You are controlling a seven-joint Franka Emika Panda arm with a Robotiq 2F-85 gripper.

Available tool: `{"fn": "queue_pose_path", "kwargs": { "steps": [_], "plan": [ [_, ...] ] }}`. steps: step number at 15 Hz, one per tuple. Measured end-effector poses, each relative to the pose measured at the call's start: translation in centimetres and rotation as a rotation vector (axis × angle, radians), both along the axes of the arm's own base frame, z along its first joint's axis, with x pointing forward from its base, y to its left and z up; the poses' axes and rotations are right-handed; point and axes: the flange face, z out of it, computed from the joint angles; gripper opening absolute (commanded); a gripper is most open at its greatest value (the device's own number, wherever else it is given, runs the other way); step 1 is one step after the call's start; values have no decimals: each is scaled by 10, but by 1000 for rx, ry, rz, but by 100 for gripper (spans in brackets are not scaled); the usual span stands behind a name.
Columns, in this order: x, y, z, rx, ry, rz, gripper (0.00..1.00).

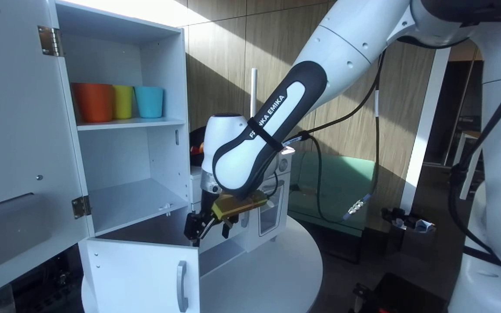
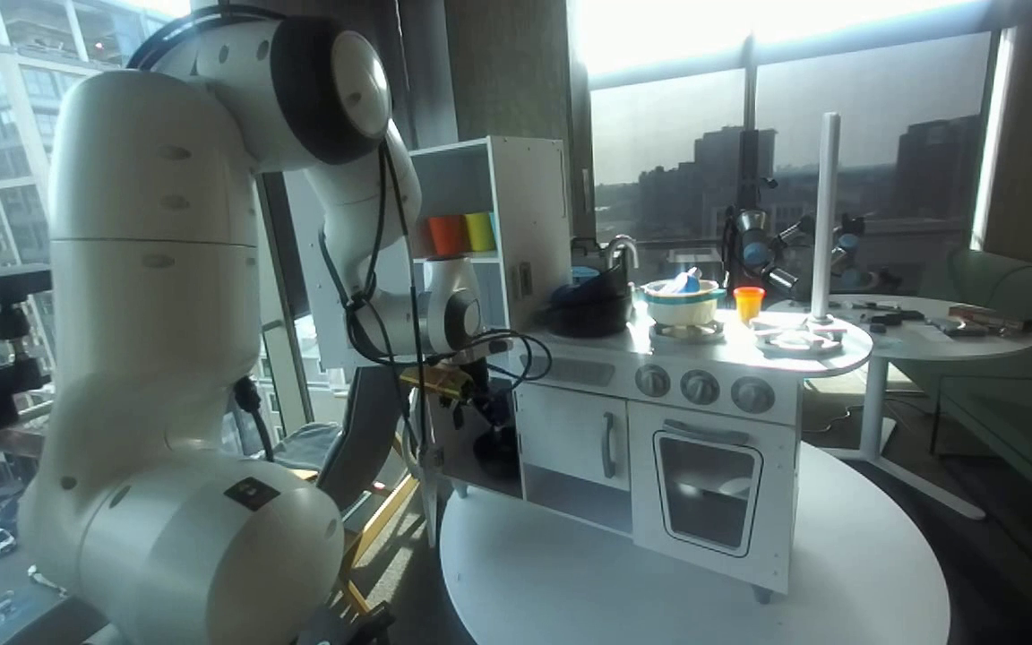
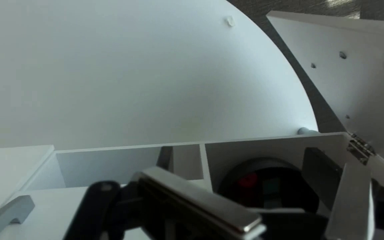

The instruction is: Pull open the doors to the three compartments

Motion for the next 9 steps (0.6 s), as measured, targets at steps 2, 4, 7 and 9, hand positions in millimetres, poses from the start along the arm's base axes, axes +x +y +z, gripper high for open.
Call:
{"fn": "queue_pose_path", "kwargs": {
  "steps": [2, 4, 7, 9],
  "plan": [
    [-13, 29, -5, 38, 30, 68, 100],
    [-27, 53, -7, 73, 61, 135, 100],
    [-43, 78, -7, 116, 97, 222, 100],
    [-45, 82, -7, 122, 105, 246, 100]
  ]
}}
